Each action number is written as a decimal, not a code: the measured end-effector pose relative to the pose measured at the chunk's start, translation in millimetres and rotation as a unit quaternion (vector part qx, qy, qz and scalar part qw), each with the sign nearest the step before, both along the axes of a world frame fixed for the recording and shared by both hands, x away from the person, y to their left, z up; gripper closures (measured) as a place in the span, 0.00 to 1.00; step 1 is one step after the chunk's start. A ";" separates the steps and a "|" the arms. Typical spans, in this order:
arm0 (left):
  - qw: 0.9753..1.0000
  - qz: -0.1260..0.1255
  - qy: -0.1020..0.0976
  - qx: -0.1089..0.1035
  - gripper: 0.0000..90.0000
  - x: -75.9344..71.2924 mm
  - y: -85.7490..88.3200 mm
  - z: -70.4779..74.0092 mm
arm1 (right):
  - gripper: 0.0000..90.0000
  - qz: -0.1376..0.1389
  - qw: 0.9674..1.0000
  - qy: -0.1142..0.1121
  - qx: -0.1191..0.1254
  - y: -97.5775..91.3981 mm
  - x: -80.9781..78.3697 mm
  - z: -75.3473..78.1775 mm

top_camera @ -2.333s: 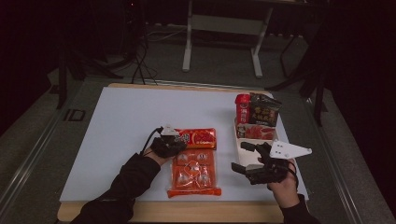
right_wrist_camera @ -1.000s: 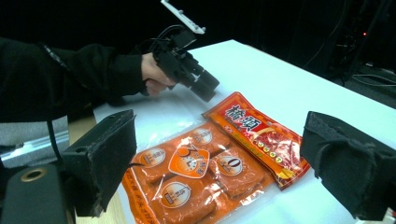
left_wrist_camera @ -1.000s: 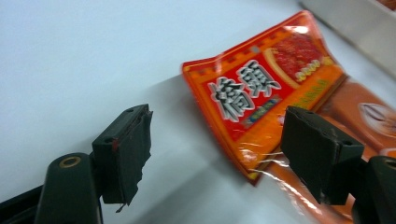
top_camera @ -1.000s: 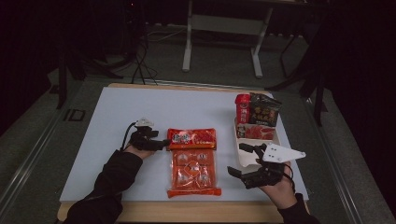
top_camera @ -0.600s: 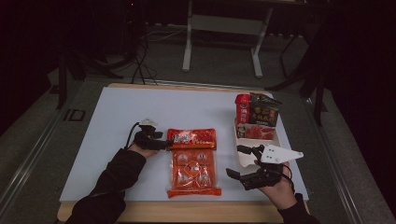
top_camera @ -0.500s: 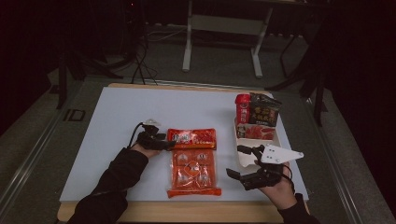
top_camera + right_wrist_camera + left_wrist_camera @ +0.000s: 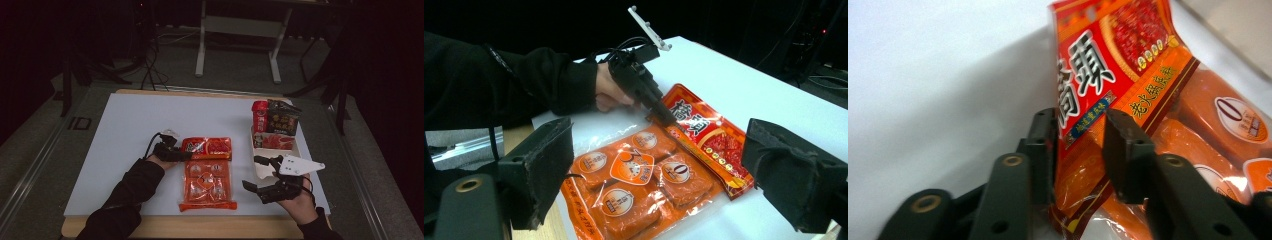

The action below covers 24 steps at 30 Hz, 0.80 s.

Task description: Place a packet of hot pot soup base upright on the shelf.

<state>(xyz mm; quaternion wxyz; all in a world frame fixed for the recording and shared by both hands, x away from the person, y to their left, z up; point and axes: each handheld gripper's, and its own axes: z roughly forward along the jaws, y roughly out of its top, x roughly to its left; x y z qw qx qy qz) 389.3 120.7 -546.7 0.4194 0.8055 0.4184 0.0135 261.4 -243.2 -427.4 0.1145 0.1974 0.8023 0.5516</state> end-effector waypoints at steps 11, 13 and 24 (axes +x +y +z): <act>0.999 -0.001 -0.031 0.041 0.99 -7.0 -14.0 11.4 | 0.15 -0.002 1.000 0.002 -0.001 0.0 1.1 -0.6; 0.999 -0.003 -0.034 0.037 0.99 -7.4 -12.8 13.3 | 0.15 -0.002 1.000 0.004 0.001 -0.6 1.3 -0.4; 0.996 -0.021 -0.079 0.020 1.00 -17.3 -9.2 44.3 | 0.15 -0.009 1.000 0.003 0.000 -1.9 1.8 0.2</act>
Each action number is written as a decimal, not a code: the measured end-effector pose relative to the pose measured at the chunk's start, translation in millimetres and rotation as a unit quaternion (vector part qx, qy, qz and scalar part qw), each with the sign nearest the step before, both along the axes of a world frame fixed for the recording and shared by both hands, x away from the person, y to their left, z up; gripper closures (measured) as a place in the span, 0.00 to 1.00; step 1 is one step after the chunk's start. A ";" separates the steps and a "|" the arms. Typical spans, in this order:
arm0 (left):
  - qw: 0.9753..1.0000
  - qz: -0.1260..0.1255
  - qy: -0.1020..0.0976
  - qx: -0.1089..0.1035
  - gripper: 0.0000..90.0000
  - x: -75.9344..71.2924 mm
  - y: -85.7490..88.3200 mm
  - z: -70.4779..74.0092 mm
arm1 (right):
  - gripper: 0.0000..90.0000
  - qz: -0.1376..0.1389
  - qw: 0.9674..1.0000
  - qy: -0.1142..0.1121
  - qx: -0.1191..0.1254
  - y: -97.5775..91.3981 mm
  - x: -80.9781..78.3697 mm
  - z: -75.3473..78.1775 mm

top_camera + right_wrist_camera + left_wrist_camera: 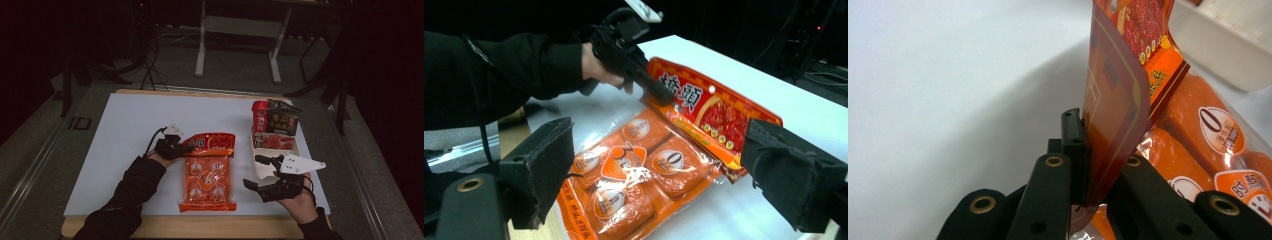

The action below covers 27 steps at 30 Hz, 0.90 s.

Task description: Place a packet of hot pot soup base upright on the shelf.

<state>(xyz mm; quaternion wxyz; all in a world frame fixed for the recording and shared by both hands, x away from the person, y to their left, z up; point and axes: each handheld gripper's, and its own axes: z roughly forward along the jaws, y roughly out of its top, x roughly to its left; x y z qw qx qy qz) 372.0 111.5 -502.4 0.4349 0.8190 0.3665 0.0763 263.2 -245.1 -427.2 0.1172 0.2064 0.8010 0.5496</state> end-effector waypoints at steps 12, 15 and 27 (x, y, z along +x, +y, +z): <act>0.999 -0.017 -0.038 -0.027 1.00 -14.9 1.0 29.0 | 0.16 -0.016 1.000 -0.001 0.003 -3.7 1.8 2.3; 0.998 -0.025 -0.046 -0.029 1.00 -18.6 1.0 36.2 | 0.16 -0.023 1.000 -0.001 0.007 -5.2 2.5 3.8; 0.994 -0.057 -0.077 -0.053 1.00 -37.0 0.5 58.7 | 0.22 -0.049 0.998 -0.024 0.013 -5.8 5.1 15.3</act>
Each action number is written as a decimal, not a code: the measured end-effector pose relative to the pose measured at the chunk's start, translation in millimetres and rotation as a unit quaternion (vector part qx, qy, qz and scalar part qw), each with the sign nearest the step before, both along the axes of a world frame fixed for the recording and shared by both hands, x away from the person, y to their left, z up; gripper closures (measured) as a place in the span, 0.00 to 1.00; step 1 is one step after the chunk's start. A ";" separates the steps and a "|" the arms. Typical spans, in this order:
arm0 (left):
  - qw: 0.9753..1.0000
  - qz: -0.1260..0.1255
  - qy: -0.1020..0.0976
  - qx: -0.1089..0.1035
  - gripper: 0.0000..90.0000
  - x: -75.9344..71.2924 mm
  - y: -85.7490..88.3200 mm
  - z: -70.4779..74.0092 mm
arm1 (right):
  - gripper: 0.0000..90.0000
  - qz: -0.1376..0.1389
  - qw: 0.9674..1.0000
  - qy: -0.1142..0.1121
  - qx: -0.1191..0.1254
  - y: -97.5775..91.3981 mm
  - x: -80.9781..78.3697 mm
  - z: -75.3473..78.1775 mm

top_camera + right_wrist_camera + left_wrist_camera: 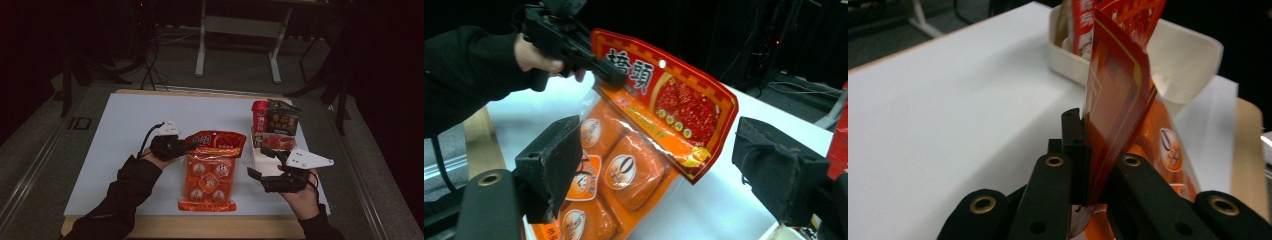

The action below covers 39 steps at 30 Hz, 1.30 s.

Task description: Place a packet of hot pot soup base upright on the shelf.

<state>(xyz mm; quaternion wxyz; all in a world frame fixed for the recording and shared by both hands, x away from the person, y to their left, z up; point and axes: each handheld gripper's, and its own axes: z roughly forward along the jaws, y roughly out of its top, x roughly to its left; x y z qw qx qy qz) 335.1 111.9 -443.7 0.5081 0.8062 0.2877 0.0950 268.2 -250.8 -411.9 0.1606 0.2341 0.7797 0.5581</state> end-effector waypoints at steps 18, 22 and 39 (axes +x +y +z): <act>0.995 -0.080 -0.041 -0.042 1.00 -39.4 -9.9 33.9 | 0.19 0.006 0.999 0.042 -0.001 15.1 20.8 -6.0; 0.994 -0.094 -0.053 -0.037 1.00 -45.0 -14.1 36.7 | 0.31 0.025 0.999 0.046 0.005 19.6 22.6 -9.3; 0.996 -0.073 -0.038 -0.029 0.99 -41.7 -13.0 32.8 | 0.99 0.090 0.992 0.088 -0.018 27.7 33.2 -19.5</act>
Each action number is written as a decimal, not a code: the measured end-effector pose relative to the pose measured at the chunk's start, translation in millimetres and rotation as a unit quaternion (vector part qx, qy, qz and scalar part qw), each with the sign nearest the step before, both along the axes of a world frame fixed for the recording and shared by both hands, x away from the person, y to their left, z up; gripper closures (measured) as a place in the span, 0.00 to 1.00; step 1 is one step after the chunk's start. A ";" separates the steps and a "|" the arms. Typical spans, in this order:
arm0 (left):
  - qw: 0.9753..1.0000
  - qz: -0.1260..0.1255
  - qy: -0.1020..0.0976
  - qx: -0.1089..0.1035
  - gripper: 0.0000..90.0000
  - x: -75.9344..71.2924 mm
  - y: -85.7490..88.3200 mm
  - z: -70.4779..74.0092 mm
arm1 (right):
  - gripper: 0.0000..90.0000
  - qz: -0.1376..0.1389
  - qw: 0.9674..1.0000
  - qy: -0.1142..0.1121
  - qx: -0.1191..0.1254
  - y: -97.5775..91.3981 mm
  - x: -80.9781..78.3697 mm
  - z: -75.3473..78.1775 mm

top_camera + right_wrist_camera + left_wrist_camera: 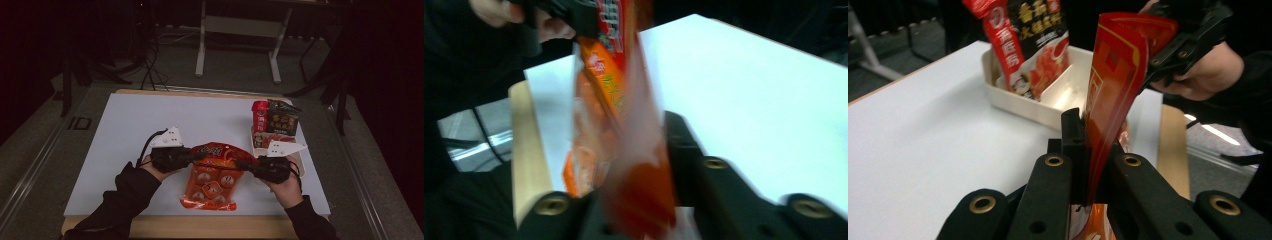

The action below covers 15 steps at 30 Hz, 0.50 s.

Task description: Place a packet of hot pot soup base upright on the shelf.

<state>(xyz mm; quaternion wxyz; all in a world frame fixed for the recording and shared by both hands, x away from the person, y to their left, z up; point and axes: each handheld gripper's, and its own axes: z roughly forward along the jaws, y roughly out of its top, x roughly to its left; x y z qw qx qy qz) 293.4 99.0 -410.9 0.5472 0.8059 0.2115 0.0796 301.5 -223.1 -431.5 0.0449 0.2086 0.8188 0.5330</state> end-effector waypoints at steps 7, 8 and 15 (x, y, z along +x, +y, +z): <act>1.000 0.015 0.015 0.009 0.99 -1.5 0.7 5.9 | 1.00 0.001 1.000 0.005 0.000 2.4 -1.7 5.8; 1.000 0.013 0.020 -0.002 0.99 -1.6 3.4 7.8 | 1.00 0.002 1.000 0.005 0.002 2.1 -1.9 7.4; 1.000 0.010 0.019 -0.011 0.92 -3.9 10.7 8.4 | 1.00 0.019 0.999 0.020 0.020 5.0 -9.1 22.5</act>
